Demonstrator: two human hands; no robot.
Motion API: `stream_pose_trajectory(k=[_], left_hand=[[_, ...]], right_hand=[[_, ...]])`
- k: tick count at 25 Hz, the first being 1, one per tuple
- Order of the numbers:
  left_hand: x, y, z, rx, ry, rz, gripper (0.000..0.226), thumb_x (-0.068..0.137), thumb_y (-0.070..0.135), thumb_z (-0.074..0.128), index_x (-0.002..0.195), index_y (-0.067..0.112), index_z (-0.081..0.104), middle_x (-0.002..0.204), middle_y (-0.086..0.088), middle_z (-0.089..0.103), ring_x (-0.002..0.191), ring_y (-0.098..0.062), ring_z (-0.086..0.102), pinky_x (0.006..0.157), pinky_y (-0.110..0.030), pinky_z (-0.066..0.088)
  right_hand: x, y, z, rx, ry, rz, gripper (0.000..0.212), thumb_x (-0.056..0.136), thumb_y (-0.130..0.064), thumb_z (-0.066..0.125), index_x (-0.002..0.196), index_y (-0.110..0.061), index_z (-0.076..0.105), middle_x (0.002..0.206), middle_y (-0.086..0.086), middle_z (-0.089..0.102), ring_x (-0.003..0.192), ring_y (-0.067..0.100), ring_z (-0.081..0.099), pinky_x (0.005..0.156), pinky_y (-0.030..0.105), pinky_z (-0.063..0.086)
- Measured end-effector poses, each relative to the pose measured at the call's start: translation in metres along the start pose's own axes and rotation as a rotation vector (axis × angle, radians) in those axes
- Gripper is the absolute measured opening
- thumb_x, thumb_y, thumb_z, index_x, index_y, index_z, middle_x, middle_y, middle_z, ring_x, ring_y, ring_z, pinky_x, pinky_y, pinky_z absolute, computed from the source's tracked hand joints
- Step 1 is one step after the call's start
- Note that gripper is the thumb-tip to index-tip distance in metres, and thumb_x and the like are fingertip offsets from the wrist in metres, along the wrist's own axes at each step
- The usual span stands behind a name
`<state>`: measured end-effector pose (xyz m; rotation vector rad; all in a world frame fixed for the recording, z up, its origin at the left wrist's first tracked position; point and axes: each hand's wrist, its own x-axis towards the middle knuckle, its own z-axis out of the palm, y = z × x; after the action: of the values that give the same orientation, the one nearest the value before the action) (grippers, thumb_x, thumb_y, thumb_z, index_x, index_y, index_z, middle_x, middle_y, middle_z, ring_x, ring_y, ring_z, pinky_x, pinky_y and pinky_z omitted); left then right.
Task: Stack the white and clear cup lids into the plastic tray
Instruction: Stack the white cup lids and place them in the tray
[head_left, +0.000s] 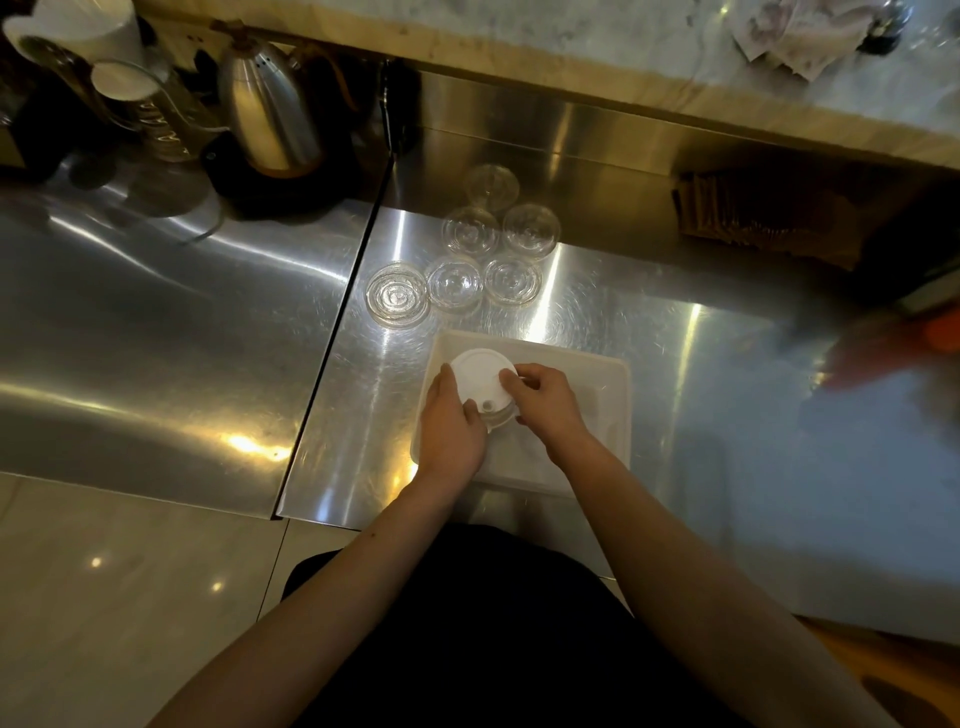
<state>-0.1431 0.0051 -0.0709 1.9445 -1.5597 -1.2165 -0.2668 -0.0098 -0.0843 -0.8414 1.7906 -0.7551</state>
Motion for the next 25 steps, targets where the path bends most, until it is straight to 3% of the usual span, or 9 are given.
stream_pose_trajectory(k=[9, 13, 17, 20, 23, 25], left_hand=[[-0.001, -0.003, -0.001, -0.049, 0.023, 0.069, 0.063, 0.099, 0.008, 0.043, 0.156, 0.008, 0.015, 0.160, -0.014, 0.025, 0.146, -0.029, 0.029, 0.117, -0.035, 0.024], [-0.005, 0.000, -0.005, -0.036, 0.068, 0.114, 0.057, 0.100, 0.018, 0.046, 0.152, 0.007, 0.025, 0.156, -0.013, 0.030, 0.140, -0.027, 0.035, 0.106, -0.023, 0.027], [-0.006, 0.004, -0.009, -0.085, 0.108, 0.191, 0.050, 0.100, 0.020, 0.047, 0.148, 0.010, 0.034, 0.152, -0.009, 0.036, 0.136, -0.024, 0.040, 0.102, -0.019, 0.027], [-0.004, 0.004, -0.014, -0.126, 0.165, 0.201, 0.044, 0.099, 0.017, 0.048, 0.142, 0.011, 0.042, 0.146, -0.008, 0.043, 0.131, -0.021, 0.043, 0.103, -0.021, 0.031], [0.001, 0.004, -0.017, -0.162, 0.208, 0.193, 0.040, 0.098, 0.017, 0.049, 0.137, 0.015, 0.047, 0.142, -0.004, 0.047, 0.128, -0.019, 0.046, 0.107, -0.032, 0.039], [0.005, 0.007, -0.021, -0.178, 0.229, 0.187, 0.038, 0.098, 0.018, 0.049, 0.136, 0.016, 0.048, 0.140, -0.003, 0.049, 0.126, -0.017, 0.047, 0.106, -0.031, 0.040]], right_hand=[[-0.002, 0.001, -0.002, -0.016, -0.005, -0.014, 0.032, 0.093, -0.035, 0.059, 0.119, -0.017, 0.065, 0.108, 0.001, 0.068, 0.102, 0.019, 0.064, 0.094, 0.048, 0.054], [-0.002, 0.004, -0.006, -0.015, -0.006, -0.018, 0.041, 0.091, -0.039, 0.061, 0.125, -0.017, 0.061, 0.113, 0.004, 0.067, 0.104, 0.019, 0.063, 0.095, 0.048, 0.053], [-0.001, 0.000, -0.010, 0.006, 0.023, -0.036, 0.038, 0.092, -0.034, 0.062, 0.126, -0.016, 0.060, 0.105, -0.002, 0.064, 0.101, 0.017, 0.062, 0.095, 0.046, 0.054], [-0.001, -0.005, -0.013, -0.023, 0.063, -0.098, 0.033, 0.092, -0.029, 0.062, 0.122, -0.015, 0.062, 0.100, -0.005, 0.063, 0.095, 0.013, 0.064, 0.086, 0.033, 0.055], [-0.002, -0.012, -0.016, -0.101, 0.118, -0.175, 0.028, 0.093, -0.025, 0.061, 0.119, -0.017, 0.063, 0.098, -0.007, 0.061, 0.078, -0.002, 0.059, 0.066, 0.009, 0.042], [-0.002, -0.019, -0.018, -0.111, 0.155, -0.224, 0.027, 0.093, -0.025, 0.061, 0.119, -0.017, 0.063, 0.097, -0.009, 0.061, 0.076, -0.005, 0.057, 0.064, 0.006, 0.039]])
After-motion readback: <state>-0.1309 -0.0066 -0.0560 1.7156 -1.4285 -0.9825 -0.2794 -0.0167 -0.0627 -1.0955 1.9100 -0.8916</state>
